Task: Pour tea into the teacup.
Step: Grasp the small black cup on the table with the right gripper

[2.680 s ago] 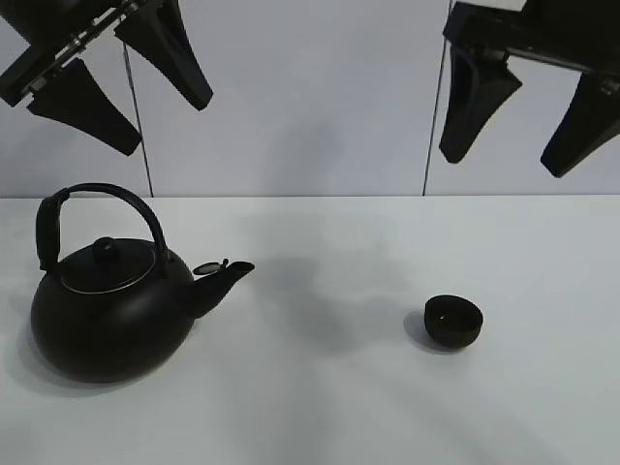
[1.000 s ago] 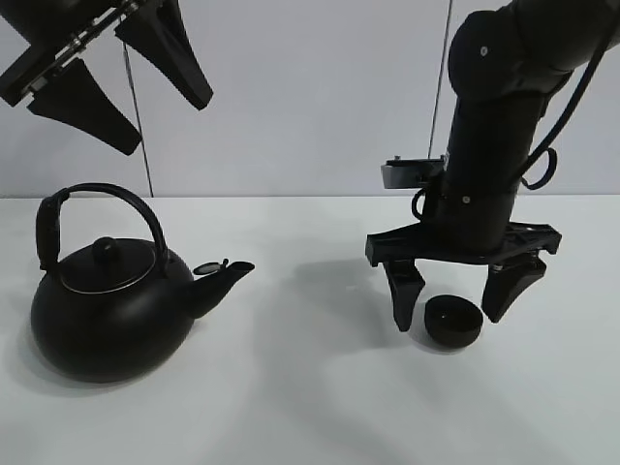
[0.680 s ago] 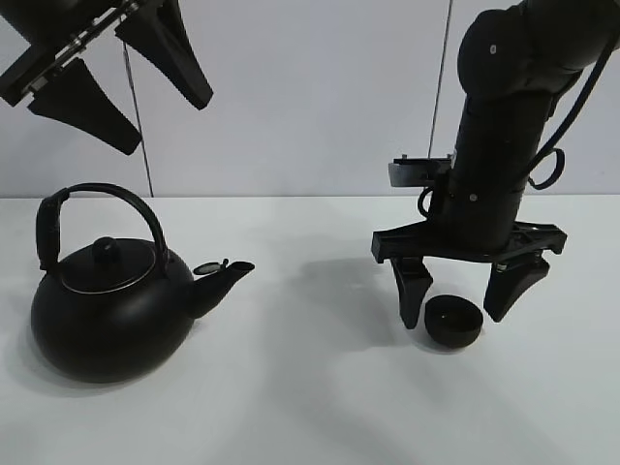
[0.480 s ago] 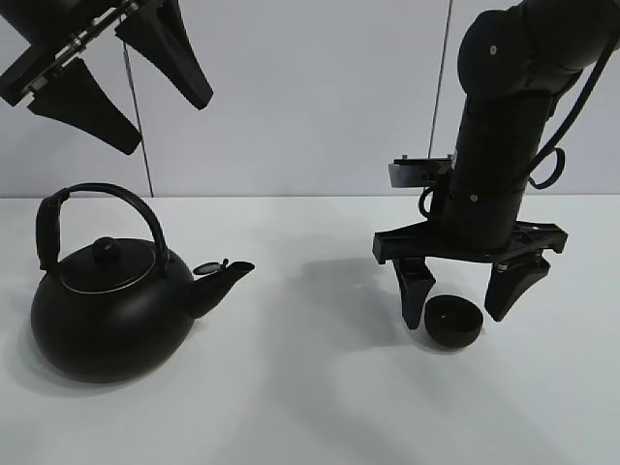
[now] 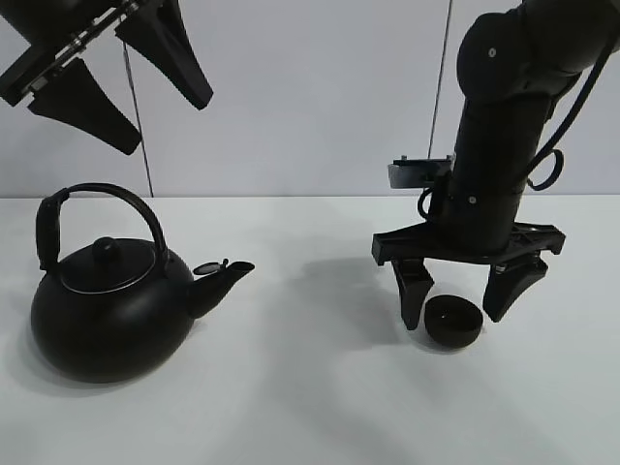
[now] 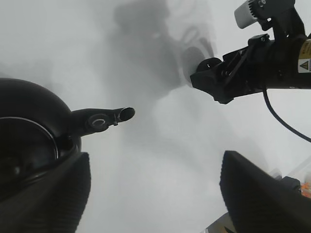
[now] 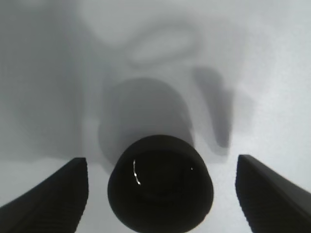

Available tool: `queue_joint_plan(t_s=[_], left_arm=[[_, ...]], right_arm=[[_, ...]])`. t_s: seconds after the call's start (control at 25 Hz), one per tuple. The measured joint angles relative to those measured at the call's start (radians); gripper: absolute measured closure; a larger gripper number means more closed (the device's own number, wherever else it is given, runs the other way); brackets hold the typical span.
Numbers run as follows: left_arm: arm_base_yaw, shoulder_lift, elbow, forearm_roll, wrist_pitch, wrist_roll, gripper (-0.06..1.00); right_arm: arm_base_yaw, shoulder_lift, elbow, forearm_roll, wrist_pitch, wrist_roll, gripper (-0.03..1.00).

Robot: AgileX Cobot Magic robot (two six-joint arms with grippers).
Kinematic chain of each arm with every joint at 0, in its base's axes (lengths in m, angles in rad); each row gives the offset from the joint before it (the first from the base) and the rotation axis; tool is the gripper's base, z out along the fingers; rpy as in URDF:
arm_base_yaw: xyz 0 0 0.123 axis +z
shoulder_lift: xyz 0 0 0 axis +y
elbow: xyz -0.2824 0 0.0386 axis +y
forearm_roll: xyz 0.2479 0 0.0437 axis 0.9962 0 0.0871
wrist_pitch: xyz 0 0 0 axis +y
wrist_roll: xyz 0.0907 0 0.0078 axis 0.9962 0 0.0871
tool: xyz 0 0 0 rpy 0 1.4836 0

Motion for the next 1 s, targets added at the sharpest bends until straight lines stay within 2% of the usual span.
queue_joint_plan(t_s=[0.36, 0.56, 1.0], left_arm=[[0.000, 0.000, 0.000, 0.000, 0.000, 0.000, 0.41], [0.000, 0.000, 0.000, 0.000, 0.000, 0.000, 0.41], [0.000, 0.000, 0.000, 0.000, 0.000, 0.000, 0.41]], right_arm=[[0.000, 0.026, -0.001, 0.009, -0.010, 0.000, 0.41], [0.000, 0.026, -0.001, 0.009, -0.010, 0.001, 0.57], [0.000, 0.018, -0.001, 0.011, 0.036, 0.001, 0.58]])
